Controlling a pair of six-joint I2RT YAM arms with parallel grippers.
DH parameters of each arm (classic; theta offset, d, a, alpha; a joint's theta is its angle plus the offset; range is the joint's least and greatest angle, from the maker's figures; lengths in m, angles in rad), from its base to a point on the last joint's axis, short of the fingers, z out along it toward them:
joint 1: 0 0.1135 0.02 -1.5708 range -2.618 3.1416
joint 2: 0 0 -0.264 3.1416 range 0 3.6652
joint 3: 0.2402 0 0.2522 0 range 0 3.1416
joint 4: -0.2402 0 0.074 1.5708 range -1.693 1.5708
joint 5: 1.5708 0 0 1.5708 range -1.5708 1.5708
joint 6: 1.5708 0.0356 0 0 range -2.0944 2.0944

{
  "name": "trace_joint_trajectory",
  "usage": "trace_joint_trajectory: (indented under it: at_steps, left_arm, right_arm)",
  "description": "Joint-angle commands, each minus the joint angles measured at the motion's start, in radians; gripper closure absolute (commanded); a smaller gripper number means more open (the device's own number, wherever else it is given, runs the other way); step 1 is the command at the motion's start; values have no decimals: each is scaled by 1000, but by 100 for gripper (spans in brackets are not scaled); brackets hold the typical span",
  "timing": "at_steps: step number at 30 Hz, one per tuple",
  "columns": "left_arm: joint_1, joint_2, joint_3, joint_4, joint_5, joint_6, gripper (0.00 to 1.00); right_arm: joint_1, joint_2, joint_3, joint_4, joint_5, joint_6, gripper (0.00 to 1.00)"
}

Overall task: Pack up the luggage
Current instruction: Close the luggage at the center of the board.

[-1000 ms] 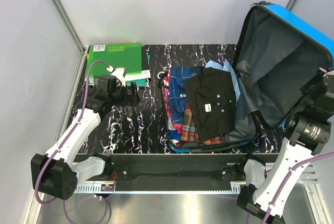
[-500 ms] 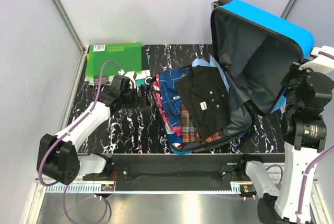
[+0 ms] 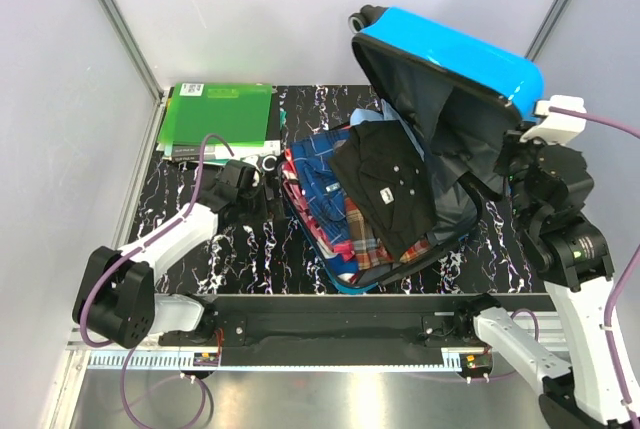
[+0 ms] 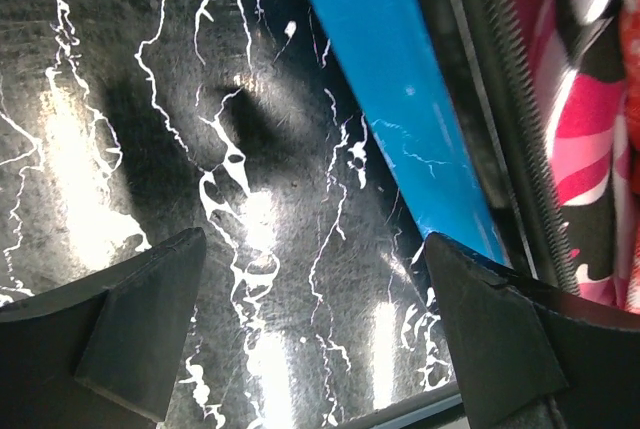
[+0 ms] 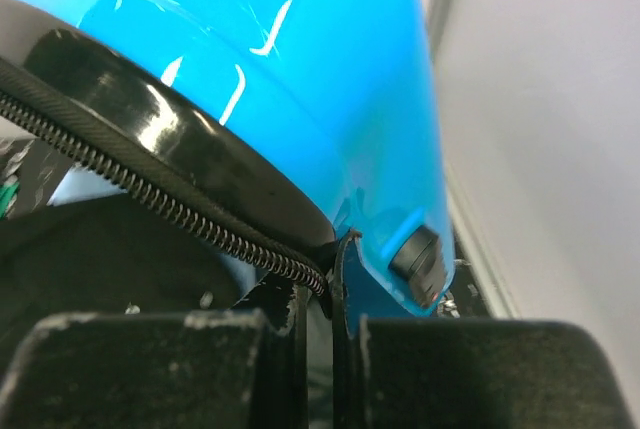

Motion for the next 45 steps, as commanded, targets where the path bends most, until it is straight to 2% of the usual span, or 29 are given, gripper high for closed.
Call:
trace_joint_trajectory:
  at_steps: [1,10,16,21,28,33,35,36,38,39,42,43,45]
  left_arm:
    - [-6,9,-14,110,-1,-34,4]
    - [-6,63,3,149,0,-43,3]
    - [-6,61,14,152,-3,-52,2]
    - [-6,51,16,147,-1,-60,1]
    - [-3,-9,11,103,-24,-54,1]
    - [13,-119,-12,59,-47,-54,1]
    - [16,-149,-23,36,-52,-55,1]
    - [16,-179,-36,32,-53,-57,1]
    - [17,-210,-53,23,-62,-61,1]
    - [16,-239,-66,20,-70,-63,1]
    - [22,-259,-87,11,-92,-57,1]
    - [22,-255,-89,9,-95,-54,1]
    - [23,-247,-92,11,-99,-47,1]
  right_arm:
    - [171,50,-88,-111,-396,372,100]
    - [377,38,-162,-152,-258,451,100]
    - [466,18,-190,-198,-247,515,100]
    - [604,38,-229,-221,-184,566,100]
    - [797,97,-196,-261,-60,639,100]
    - [905,130,-151,-344,-9,699,100]
    - [919,128,-127,-367,-24,704,94]
    - [919,118,-118,-390,-22,702,84]
    - [919,96,-87,-407,1,693,73]
    - [919,69,-78,-414,14,687,58]
    - [919,33,-44,-411,67,655,44]
    - [919,38,-27,-411,77,643,36]
    - [919,74,-10,-413,100,610,27]
